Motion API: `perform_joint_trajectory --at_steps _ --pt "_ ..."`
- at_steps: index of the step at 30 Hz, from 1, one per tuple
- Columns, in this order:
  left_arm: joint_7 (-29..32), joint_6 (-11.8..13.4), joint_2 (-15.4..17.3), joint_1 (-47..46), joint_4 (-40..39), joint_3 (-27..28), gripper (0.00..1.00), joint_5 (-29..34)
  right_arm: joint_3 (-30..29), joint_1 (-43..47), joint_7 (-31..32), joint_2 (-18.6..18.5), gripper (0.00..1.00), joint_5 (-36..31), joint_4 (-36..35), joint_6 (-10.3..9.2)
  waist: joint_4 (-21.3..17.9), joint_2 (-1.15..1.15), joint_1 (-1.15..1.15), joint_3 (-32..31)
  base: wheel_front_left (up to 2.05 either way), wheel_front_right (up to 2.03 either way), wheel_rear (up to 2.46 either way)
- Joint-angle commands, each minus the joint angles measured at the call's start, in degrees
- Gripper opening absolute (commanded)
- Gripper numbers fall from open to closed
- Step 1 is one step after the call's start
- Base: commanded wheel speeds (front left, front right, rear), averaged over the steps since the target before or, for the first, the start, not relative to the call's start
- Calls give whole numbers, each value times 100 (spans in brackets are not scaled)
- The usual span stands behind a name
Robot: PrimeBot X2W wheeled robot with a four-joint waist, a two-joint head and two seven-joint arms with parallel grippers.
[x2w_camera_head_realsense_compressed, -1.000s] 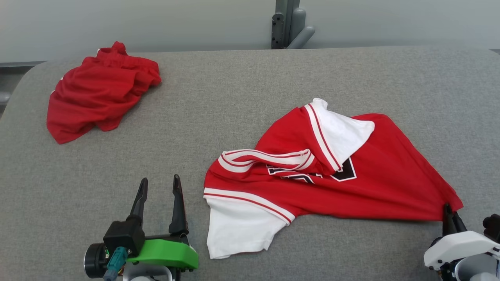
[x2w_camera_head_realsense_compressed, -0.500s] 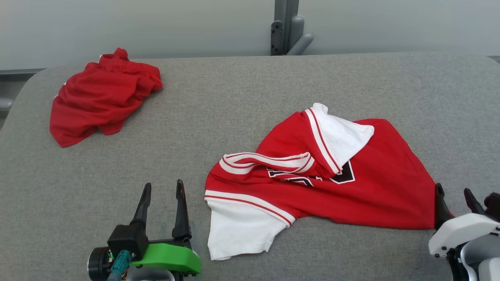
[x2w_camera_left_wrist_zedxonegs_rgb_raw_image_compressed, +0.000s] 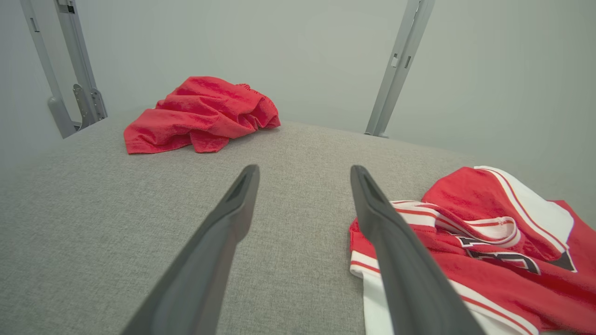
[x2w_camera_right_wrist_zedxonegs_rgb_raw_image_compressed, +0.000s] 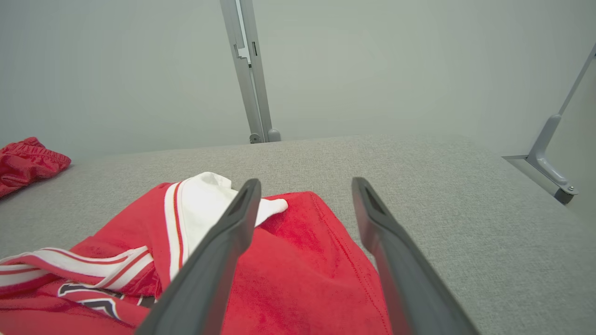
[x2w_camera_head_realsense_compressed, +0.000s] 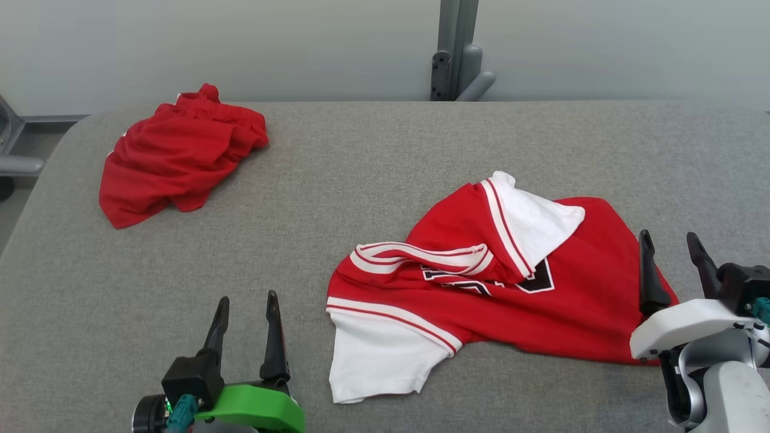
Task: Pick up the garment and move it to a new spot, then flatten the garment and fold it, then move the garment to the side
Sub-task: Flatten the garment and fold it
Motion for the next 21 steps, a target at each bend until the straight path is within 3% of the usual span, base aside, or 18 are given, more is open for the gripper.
perform_joint_trajectory --at_steps 1,11,21 --pt "-6 -54 14 133 55 14 100 9 53 -3 -150 11 100 -28 -53 -8 -47 0 0 -117 0 0 0" --pt "-5 -200 14 323 261 -23 100 39 330 601 -762 70 100 -228 -512 -8 -185 0 0 -417 0 0 0" --pt "-5 -238 14 588 263 -52 100 49 657 1153 -912 74 100 155 -738 -8 -308 0 0 -501 0 0 0"
